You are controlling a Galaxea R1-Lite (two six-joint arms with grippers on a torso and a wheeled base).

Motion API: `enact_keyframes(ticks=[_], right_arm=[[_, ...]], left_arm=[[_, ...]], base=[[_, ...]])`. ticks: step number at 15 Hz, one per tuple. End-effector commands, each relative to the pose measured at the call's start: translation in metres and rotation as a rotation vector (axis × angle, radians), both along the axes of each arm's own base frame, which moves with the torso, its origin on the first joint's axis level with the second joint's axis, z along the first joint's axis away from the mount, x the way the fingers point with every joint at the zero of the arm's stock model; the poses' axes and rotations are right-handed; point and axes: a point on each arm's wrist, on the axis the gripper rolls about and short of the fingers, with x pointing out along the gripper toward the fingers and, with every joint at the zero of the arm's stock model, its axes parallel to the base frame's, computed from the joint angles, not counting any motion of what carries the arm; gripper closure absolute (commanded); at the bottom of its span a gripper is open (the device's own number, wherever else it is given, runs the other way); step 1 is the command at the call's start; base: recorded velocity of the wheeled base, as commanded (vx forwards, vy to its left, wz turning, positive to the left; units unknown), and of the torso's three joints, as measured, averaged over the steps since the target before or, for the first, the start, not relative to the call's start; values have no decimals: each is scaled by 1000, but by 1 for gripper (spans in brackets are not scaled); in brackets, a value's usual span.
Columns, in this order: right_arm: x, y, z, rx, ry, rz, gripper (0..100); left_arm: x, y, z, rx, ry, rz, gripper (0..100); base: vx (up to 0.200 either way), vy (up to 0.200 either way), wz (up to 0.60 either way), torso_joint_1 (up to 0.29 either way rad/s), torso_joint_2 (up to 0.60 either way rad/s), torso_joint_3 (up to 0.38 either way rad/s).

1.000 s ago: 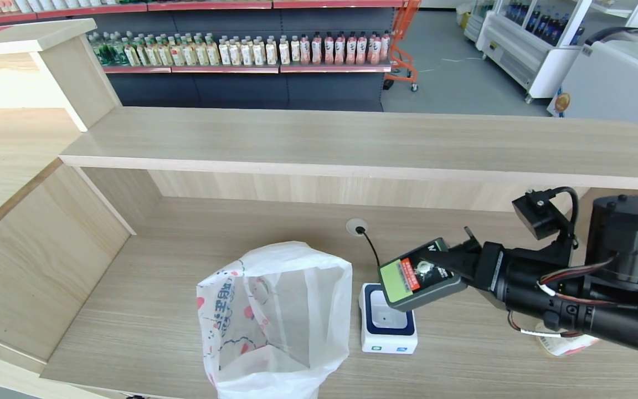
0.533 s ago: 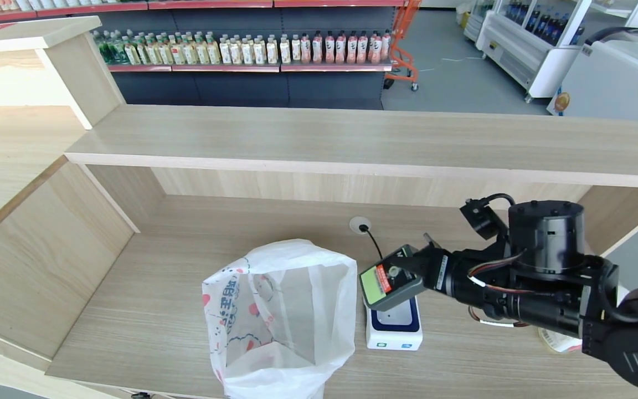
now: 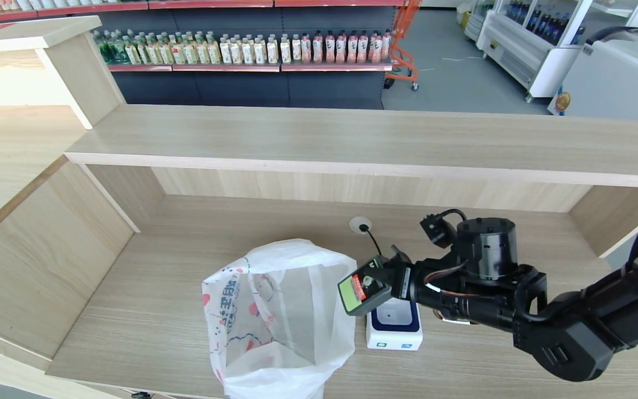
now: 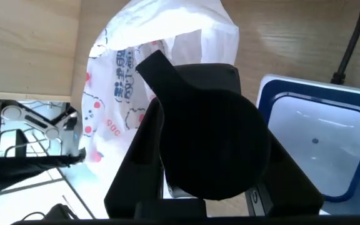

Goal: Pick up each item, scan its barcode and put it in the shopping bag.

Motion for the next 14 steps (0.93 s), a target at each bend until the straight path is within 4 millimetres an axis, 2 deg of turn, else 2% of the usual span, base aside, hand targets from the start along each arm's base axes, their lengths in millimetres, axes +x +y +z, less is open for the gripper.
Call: enact_keyframes(ticks=[1, 7, 14], right_arm=[[4, 5, -16, -33, 31, 13, 100], [12, 10, -32, -64, -29, 36, 100], [-4, 1, 4, -55, -77, 36, 100]], left_arm=[[0, 0, 0, -1, -1, 0, 0], [0, 0, 0, -1, -1, 0, 0], [0, 0, 0, -1, -1, 0, 0]], base=[[0, 0, 0, 0, 0, 0], [0, 0, 0, 0, 0, 0], [0, 0, 0, 0, 0, 0]])
